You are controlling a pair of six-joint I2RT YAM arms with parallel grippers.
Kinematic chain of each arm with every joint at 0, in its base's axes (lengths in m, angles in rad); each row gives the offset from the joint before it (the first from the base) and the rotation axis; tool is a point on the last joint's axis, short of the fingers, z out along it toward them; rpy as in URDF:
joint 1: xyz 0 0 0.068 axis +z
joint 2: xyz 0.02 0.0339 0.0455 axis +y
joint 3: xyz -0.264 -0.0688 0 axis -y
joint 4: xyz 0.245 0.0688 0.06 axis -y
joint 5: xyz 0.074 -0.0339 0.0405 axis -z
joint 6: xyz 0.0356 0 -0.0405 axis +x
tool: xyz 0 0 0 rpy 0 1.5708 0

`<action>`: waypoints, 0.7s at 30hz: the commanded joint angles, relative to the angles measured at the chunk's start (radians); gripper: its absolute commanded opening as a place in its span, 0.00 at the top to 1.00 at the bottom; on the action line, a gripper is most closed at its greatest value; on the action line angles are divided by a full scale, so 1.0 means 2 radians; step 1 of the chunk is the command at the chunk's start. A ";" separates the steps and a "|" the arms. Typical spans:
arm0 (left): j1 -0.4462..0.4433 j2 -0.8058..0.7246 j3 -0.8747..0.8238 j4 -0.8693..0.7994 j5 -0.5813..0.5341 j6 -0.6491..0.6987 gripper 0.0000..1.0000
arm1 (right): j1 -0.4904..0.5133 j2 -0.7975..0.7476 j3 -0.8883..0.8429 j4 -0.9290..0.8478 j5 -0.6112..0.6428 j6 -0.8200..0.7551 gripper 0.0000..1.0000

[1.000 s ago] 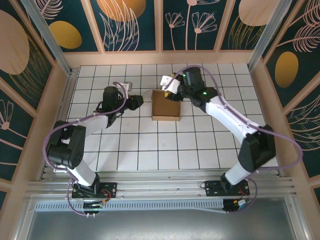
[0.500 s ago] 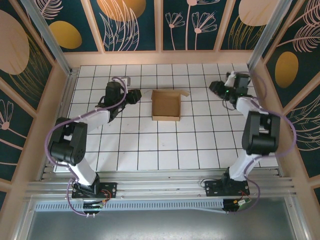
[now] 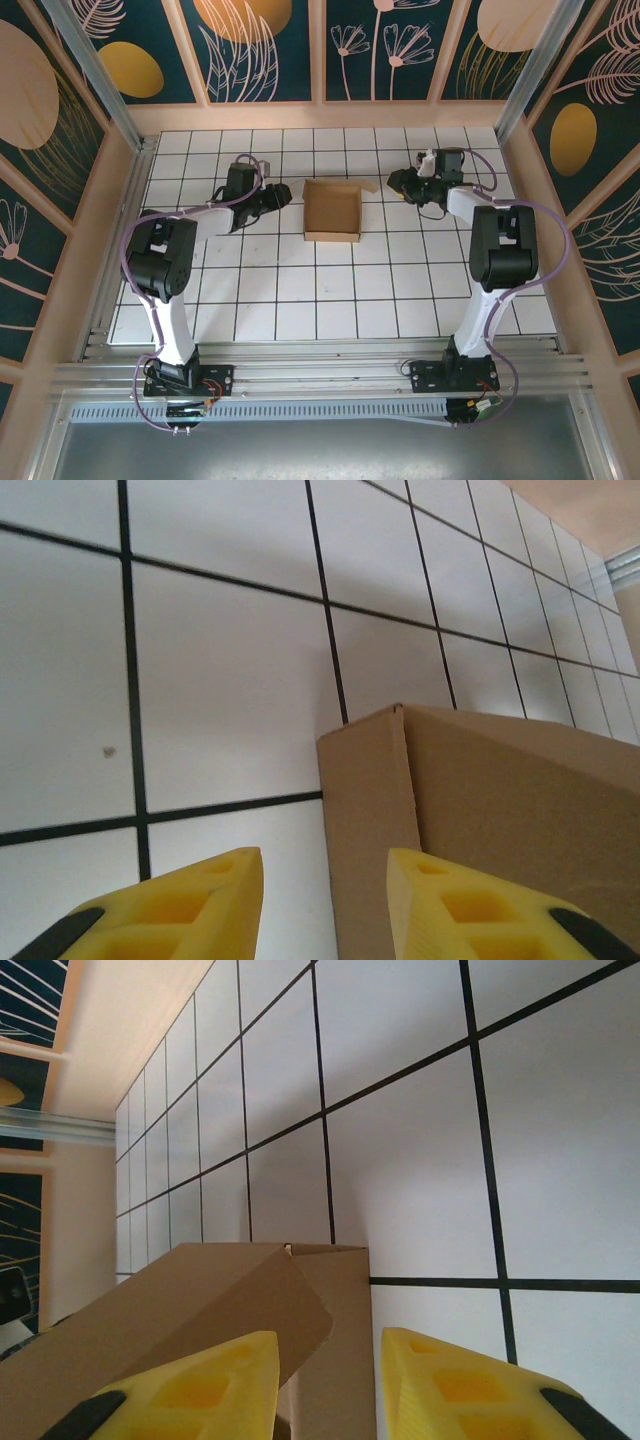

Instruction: Fold the paper box

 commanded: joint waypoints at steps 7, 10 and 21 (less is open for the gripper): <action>-0.002 0.023 0.003 0.029 0.070 -0.034 0.63 | 0.039 0.009 -0.018 0.053 -0.018 0.059 0.65; -0.005 0.025 -0.003 0.029 0.077 -0.035 0.63 | 0.043 0.005 -0.028 0.065 -0.017 0.073 0.65; -0.018 0.034 -0.011 0.032 0.085 -0.020 0.64 | 0.053 -0.001 -0.059 0.133 -0.019 0.169 0.81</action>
